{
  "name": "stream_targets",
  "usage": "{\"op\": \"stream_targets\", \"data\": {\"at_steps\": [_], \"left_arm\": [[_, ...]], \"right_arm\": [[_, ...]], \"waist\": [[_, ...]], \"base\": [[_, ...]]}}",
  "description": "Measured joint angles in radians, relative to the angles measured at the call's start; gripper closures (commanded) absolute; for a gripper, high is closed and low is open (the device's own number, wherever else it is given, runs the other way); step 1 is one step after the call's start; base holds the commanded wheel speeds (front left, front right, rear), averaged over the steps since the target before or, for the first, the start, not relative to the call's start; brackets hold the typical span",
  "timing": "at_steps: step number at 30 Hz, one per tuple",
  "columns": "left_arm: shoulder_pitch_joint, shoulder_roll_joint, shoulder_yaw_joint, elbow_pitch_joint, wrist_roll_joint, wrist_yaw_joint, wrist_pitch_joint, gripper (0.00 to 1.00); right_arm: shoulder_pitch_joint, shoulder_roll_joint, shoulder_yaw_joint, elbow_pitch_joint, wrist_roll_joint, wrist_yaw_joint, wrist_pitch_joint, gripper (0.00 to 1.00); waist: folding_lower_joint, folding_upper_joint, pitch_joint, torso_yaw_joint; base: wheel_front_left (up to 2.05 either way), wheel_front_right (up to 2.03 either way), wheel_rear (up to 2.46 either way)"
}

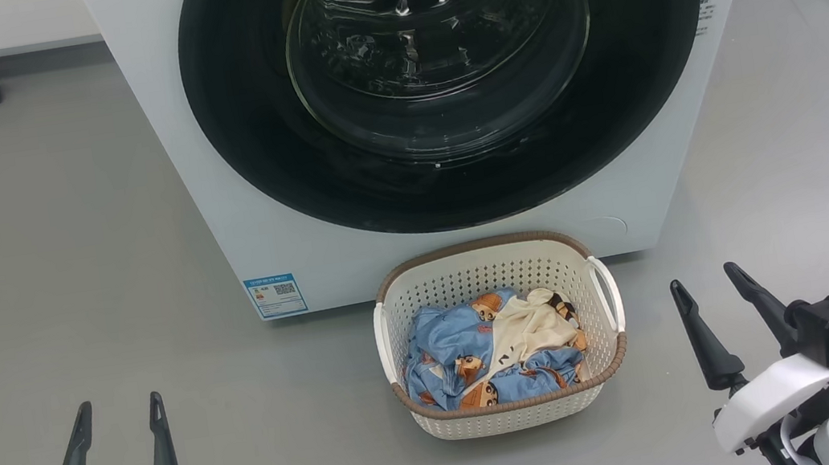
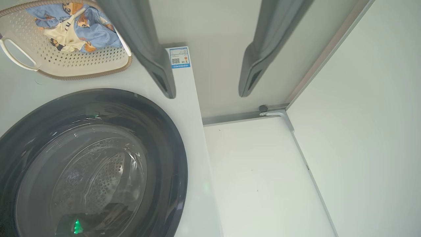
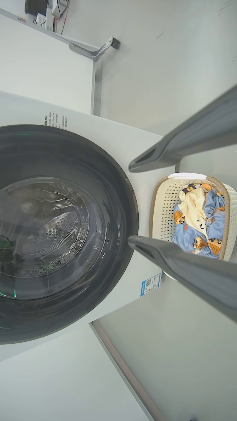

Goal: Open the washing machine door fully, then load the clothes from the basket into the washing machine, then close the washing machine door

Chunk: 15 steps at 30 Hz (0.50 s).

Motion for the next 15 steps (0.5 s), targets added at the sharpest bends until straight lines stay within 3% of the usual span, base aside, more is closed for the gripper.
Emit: {"op": "stream_targets", "data": {"at_steps": [15], "left_arm": [[0.004, -0.019, 0.022, 0.025, 0.002, -0.017, -0.002, 0.0]], "right_arm": [[-0.001, 0.003, -0.007, 0.004, -0.006, 0.0, 0.0, 0.0]], "waist": [[0.0, 0.0, 0.0, -0.002]], "base": [[0.01, 0.01, -0.01]]}}
